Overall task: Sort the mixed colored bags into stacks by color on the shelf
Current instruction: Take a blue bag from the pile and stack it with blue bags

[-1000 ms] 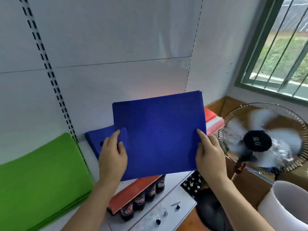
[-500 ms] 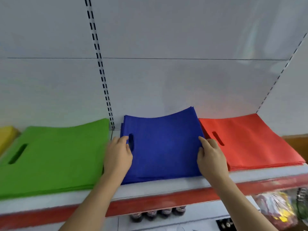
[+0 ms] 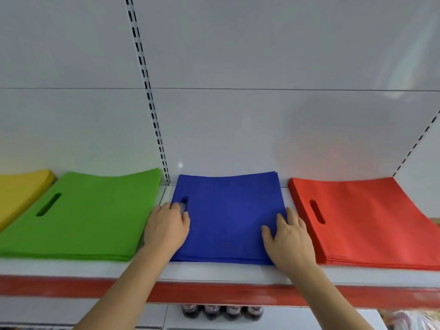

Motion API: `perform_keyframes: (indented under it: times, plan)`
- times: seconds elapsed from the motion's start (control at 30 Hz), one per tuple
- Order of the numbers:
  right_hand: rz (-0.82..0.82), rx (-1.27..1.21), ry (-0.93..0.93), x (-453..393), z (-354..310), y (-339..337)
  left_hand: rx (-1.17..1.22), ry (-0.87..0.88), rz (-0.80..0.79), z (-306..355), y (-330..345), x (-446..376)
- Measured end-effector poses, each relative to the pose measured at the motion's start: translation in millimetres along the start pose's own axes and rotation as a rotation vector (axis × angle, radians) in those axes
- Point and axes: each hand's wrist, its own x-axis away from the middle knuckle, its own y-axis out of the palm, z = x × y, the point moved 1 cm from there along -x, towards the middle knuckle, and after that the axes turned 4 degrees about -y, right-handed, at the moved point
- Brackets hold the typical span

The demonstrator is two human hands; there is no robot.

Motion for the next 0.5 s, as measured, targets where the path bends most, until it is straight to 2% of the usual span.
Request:
perform_keyframes:
  times: [0.13, 0.23, 0.5]
  plan:
    - [-0.07, 0.026, -0.038, 0.4, -5.8, -0.8, -0.044, 0.005, -0.042, 1.6, -2.4, 0.6]
    - [-0.054, 0.023, -0.053, 0.1, -6.4, -4.7, -0.057, -0.005, -0.057, 2.2, -6.0, 0.1]
    - [0.071, 0.023, -0.17, 11.6, -42.1, -13.8, 0.036, 0.006, 0.151, -11.6, -37.7, 26.4]
